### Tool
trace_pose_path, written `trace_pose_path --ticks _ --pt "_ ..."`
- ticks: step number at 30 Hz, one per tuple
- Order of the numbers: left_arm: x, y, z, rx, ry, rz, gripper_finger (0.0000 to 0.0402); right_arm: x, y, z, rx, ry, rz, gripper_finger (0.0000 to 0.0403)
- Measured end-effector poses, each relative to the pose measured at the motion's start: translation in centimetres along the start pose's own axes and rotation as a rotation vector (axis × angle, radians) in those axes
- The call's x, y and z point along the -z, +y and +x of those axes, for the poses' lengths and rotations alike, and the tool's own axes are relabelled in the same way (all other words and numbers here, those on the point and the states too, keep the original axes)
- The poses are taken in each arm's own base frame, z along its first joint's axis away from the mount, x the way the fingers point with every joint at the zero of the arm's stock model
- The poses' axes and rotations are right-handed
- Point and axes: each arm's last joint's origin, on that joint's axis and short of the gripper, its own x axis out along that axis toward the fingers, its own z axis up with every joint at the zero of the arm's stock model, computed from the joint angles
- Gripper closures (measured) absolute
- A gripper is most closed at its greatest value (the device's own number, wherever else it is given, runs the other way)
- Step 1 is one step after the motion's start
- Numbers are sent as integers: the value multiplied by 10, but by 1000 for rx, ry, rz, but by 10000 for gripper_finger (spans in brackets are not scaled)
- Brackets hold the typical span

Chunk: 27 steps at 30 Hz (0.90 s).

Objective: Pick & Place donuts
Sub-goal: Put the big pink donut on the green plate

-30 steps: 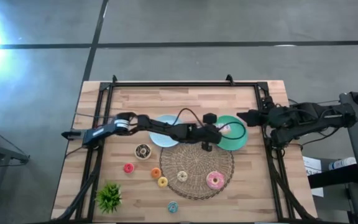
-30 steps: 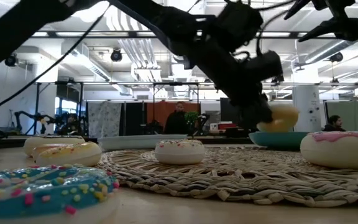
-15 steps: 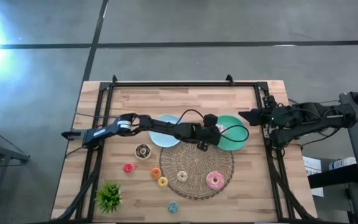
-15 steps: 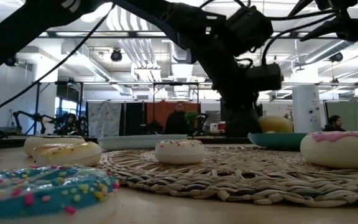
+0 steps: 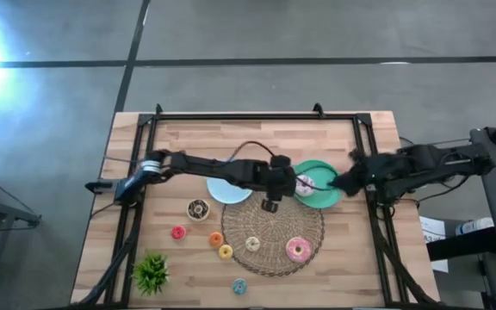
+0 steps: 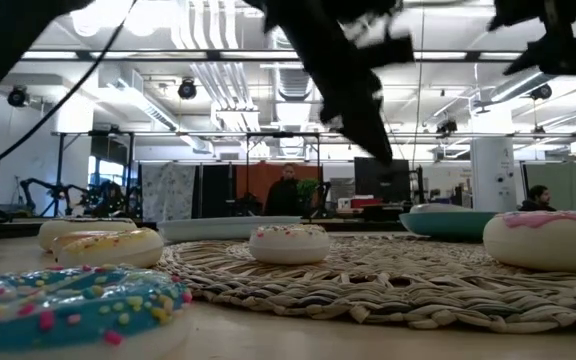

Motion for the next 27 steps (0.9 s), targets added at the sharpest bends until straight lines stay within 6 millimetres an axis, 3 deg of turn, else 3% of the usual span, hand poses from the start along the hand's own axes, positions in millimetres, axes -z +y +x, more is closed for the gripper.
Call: trace_pose_path --ticks 3,7,12,16,22,27 --pt "10 -7 -23 88 -32 -54 239 12 4 27 58 154 -97 128" --pt "30 -26 -45 67 -59 -93 239 30 17 60 101 261 -268 139" --pt "73 -46 -69 -15 -47 -178 239 67 45 95 96 359 -421 149" --pt "101 -59 -88 -34 -129 -269 239 96 53 121 208 408 -484 149" --pt "128 -67 -106 -78 -187 -311 239 111 60 154 296 416 -491 148" --pt "138 -66 -117 -103 -199 -343 239 119 61 176 326 420 -481 145"
